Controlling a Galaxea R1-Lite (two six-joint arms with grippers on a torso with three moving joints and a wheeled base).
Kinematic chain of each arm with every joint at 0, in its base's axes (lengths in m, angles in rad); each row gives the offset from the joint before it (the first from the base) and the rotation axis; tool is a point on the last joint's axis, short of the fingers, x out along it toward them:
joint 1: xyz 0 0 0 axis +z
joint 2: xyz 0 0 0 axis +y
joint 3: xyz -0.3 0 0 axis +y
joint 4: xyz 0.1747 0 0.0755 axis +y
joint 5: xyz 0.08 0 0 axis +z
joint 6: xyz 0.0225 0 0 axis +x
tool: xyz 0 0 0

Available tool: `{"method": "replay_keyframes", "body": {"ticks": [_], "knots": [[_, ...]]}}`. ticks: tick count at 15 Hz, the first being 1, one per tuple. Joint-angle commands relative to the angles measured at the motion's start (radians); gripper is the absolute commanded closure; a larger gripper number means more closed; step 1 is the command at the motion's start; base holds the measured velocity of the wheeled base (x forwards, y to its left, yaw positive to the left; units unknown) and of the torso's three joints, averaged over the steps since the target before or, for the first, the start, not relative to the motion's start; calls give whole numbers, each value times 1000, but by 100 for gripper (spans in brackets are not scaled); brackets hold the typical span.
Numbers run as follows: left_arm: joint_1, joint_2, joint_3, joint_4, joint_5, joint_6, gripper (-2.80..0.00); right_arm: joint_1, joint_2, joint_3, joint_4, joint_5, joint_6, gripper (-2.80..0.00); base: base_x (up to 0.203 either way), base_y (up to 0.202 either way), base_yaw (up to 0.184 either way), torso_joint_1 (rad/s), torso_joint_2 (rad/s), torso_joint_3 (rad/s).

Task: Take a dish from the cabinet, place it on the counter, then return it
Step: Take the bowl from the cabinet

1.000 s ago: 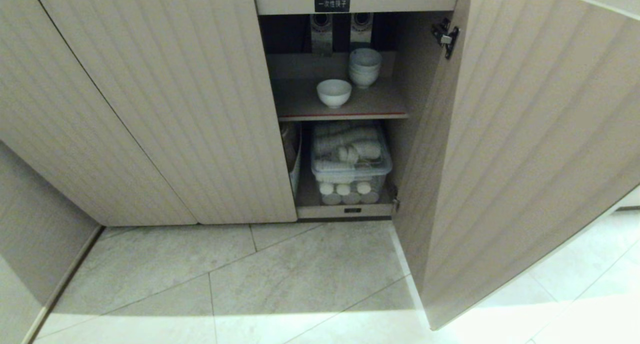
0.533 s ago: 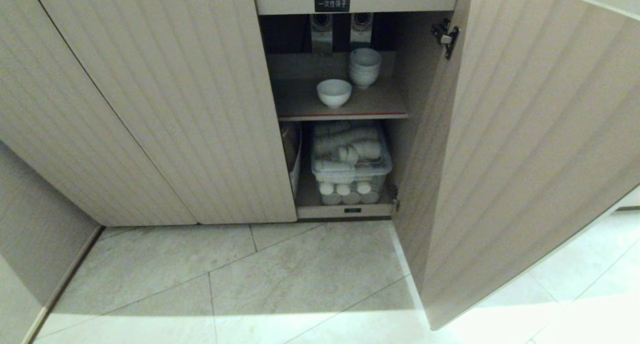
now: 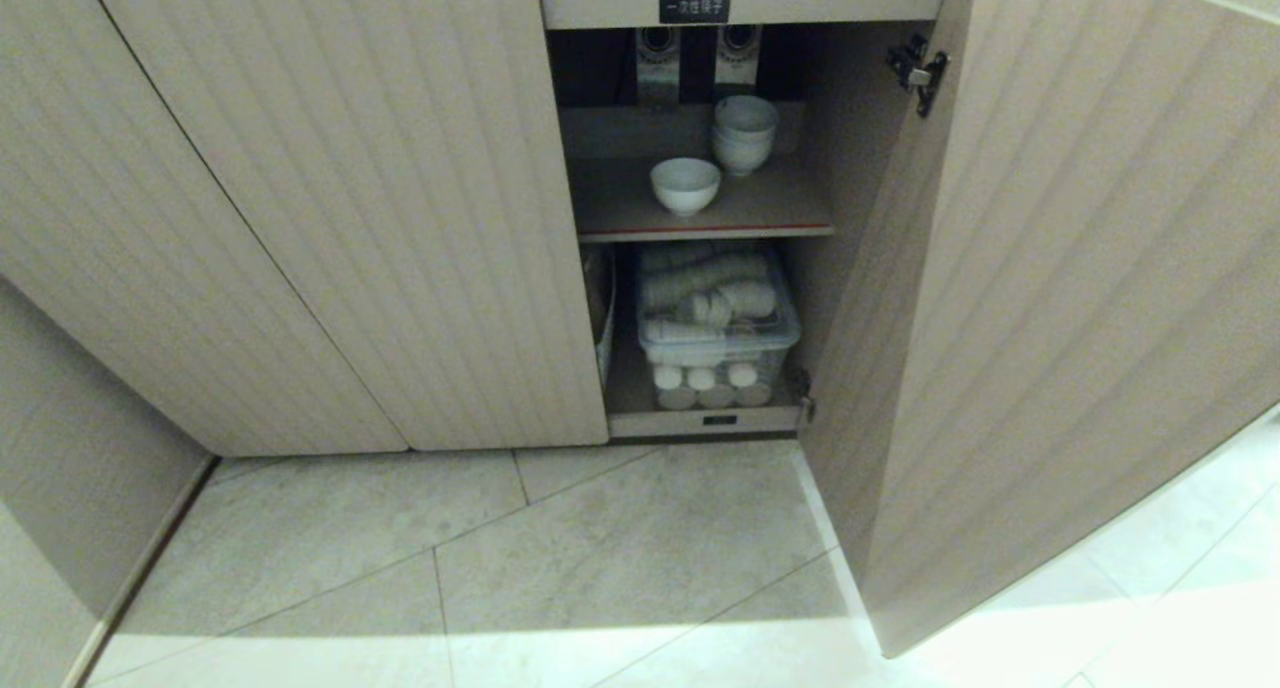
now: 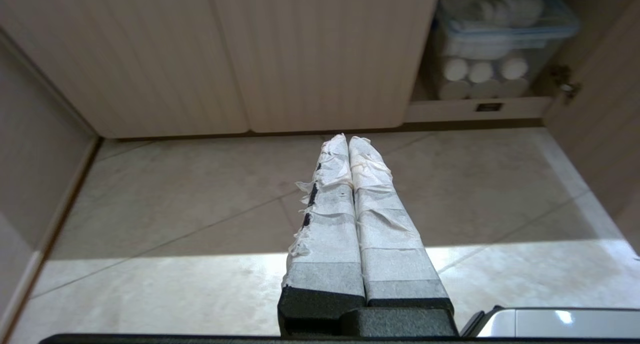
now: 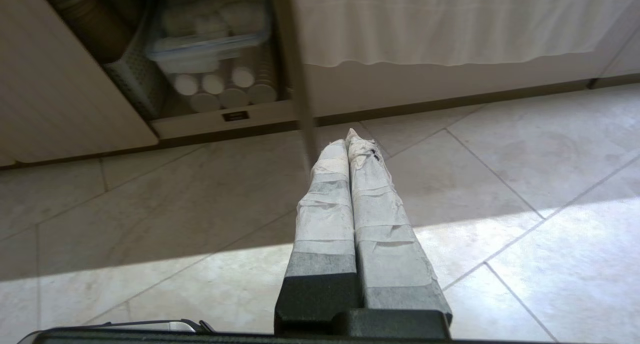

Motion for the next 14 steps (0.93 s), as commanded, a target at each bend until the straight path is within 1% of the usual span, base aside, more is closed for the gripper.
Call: {"method": "replay_keyframes", "body": {"ticks": [1,14], "knots": [[0,0,0,0,0,0,0,0,2,0,-1,-1,1,0,0,194,-2,6,3,-6],[0,0,0,0,0,0,0,-1,2,0,-1,-1,1,0,0,192,-1,2,1,2]]}}
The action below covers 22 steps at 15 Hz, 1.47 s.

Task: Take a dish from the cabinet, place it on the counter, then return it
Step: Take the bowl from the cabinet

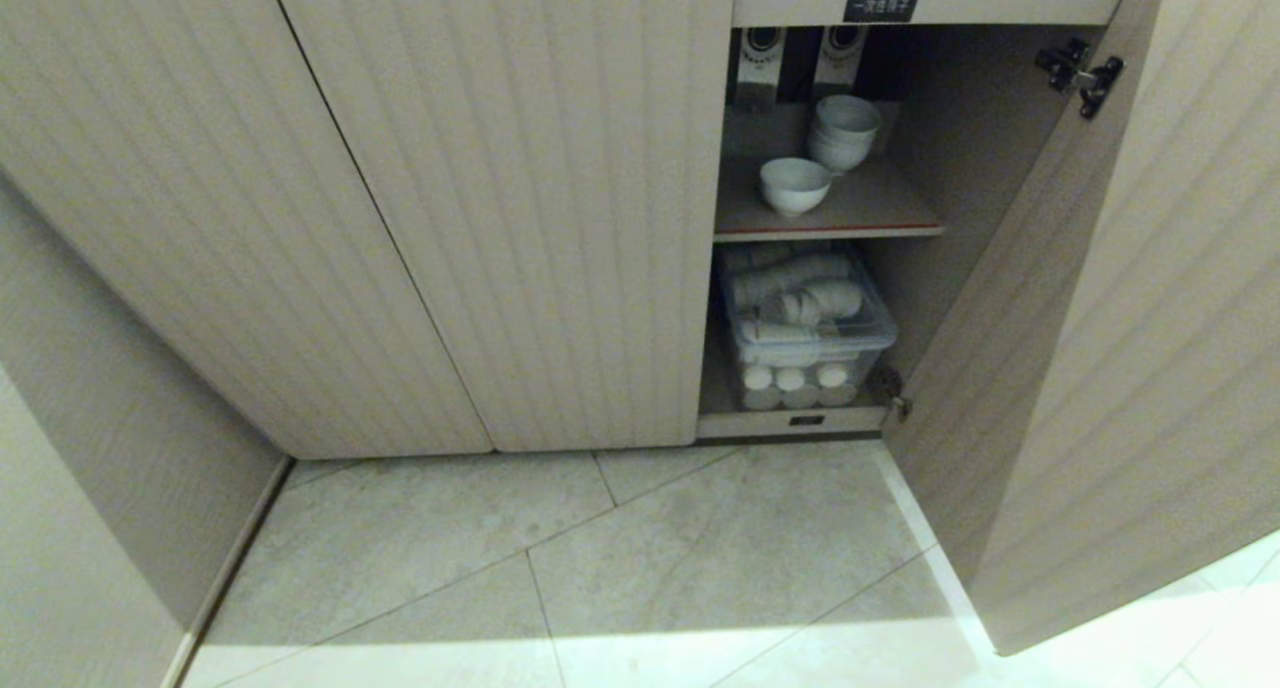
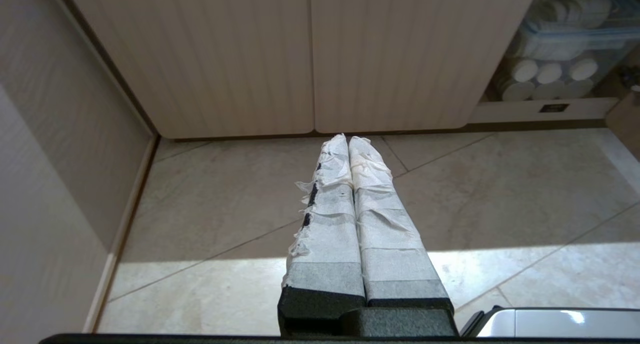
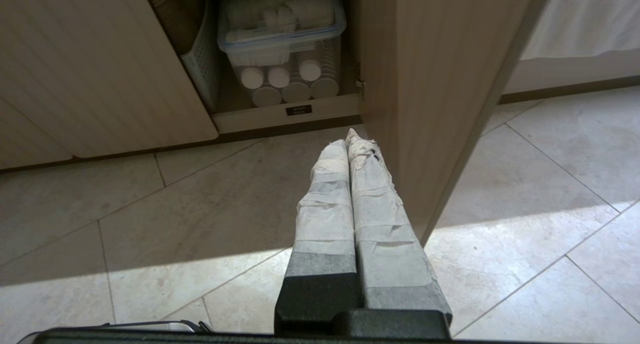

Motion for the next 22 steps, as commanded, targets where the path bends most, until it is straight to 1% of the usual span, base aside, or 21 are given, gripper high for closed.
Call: {"method": "replay_keyframes", "body": {"ticks": [1,22], "knots": [[0,0,0,0,0,0,0,1,2,0,0,-1,1,0,0,104,-2,2,2,2],[0,0,0,0,0,0,0,1,1,0,0,-1,1,0,0,0,0,0,0,0]]}}
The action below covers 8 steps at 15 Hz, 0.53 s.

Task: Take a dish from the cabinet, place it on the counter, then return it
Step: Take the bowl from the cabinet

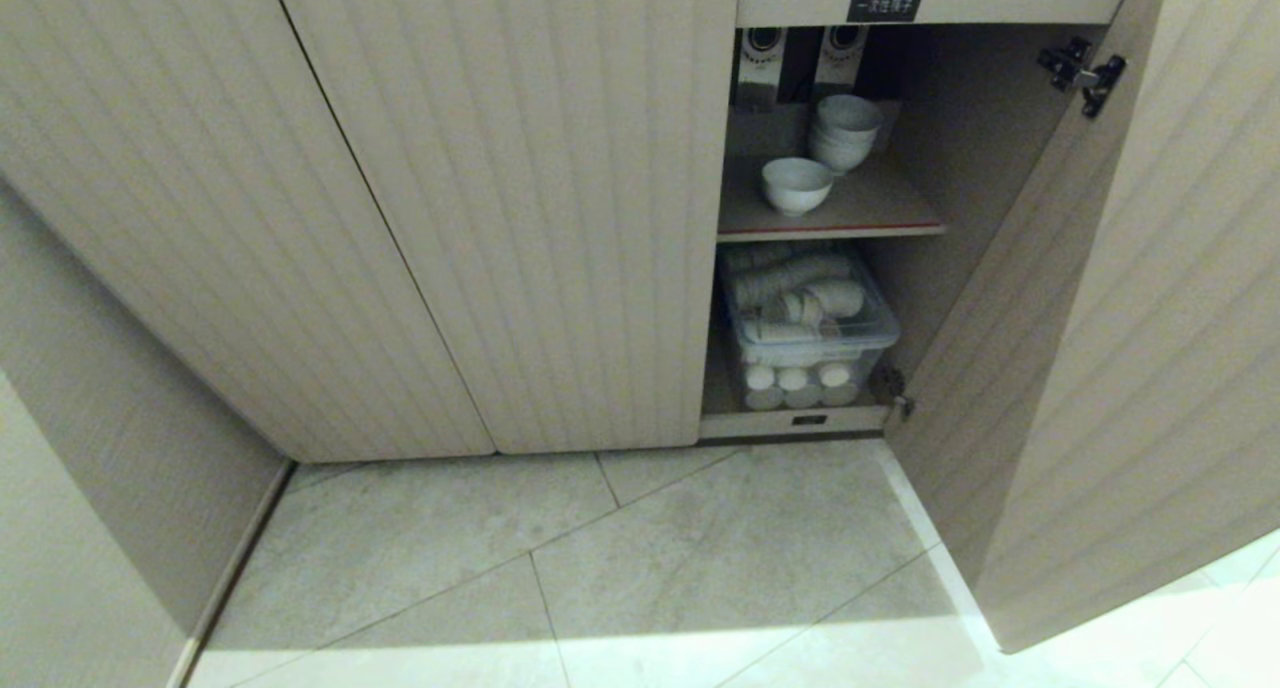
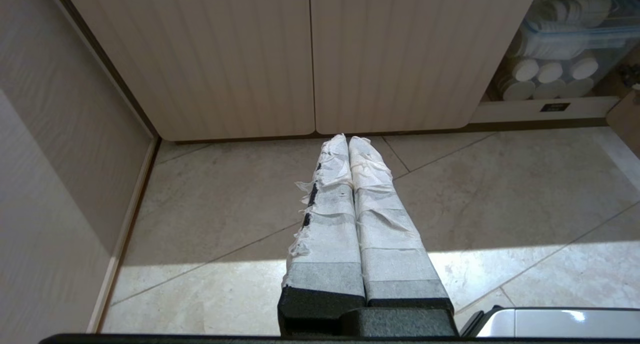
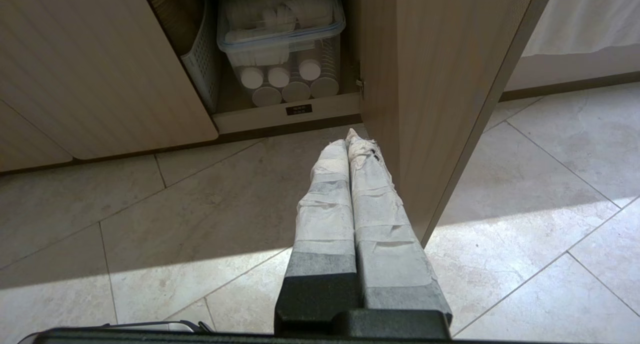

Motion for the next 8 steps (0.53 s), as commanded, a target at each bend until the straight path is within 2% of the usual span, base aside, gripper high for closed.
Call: {"method": "replay_keyframes", "body": {"ticks": [1,8], "knots": [[0,0,0,0,1,0,0,0,2,0,0,0,1,0,0,0,0,0,0,0],[0,0,0,0,1,0,0,0,0,0,0,0,1,0,0,0,0,0,0,0]]}}
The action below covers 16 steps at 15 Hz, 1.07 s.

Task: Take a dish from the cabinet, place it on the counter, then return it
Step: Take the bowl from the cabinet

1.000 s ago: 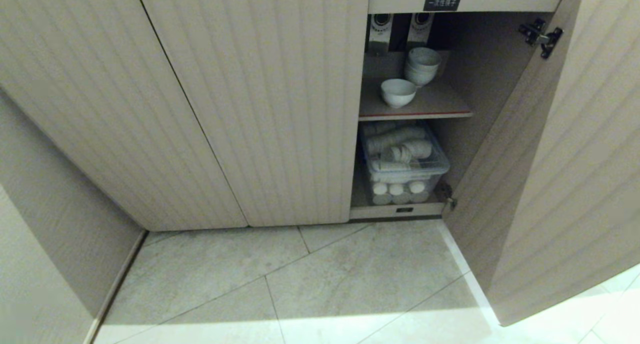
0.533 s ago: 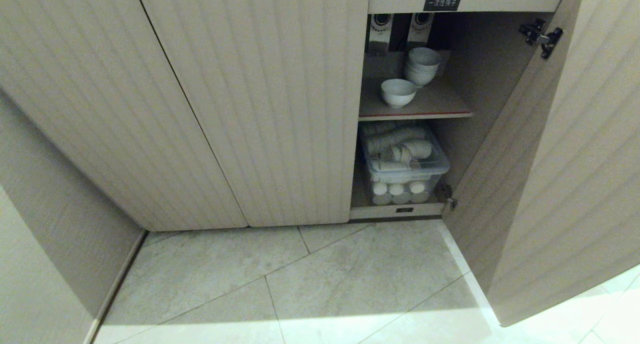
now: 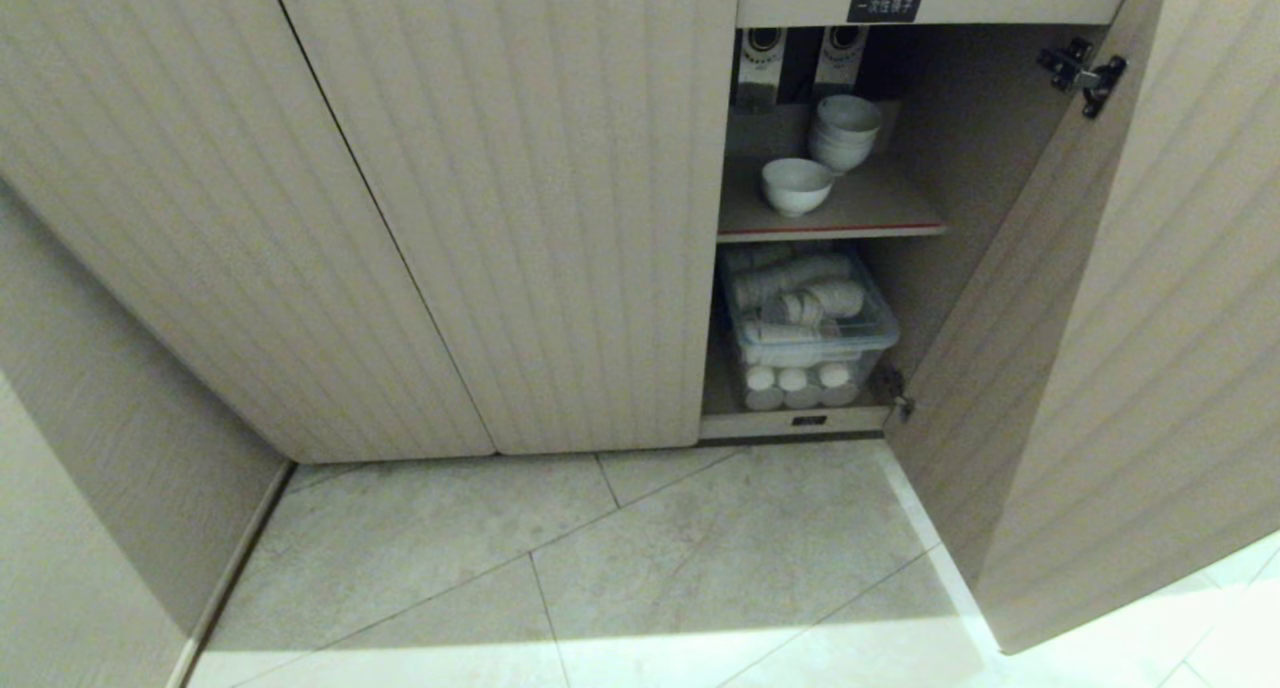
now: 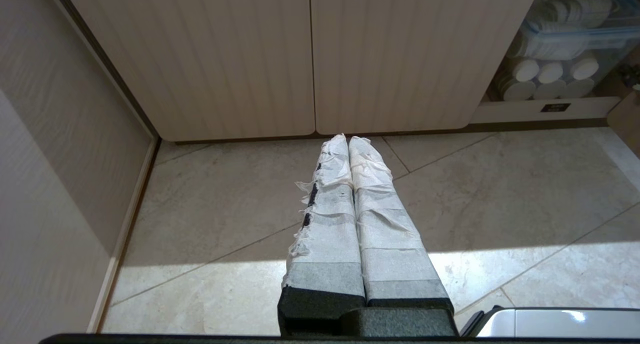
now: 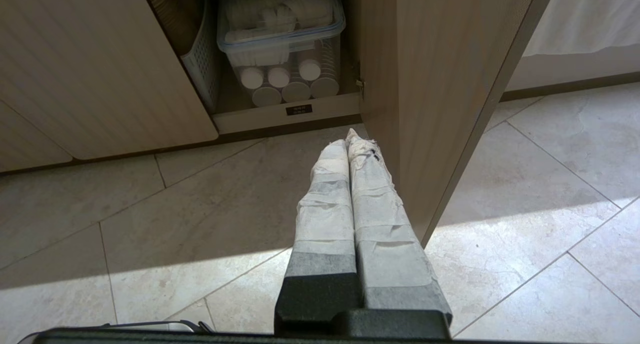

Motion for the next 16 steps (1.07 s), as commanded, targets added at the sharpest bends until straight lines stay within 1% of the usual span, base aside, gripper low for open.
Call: {"method": "replay_keyframes", "body": {"ticks": [1,12,16], "knots": [[0,0,0,0,0,0,0,0,2,0,0,-1,1,0,0,0,0,0,0,0],[0,0,0,0,0,0,0,0,2,0,0,-1,1,0,0,0,0,0,0,0],[0,0,0,0,0,0,0,0,2,0,0,-1,1,0,181,0,2,4,2,3]]}}
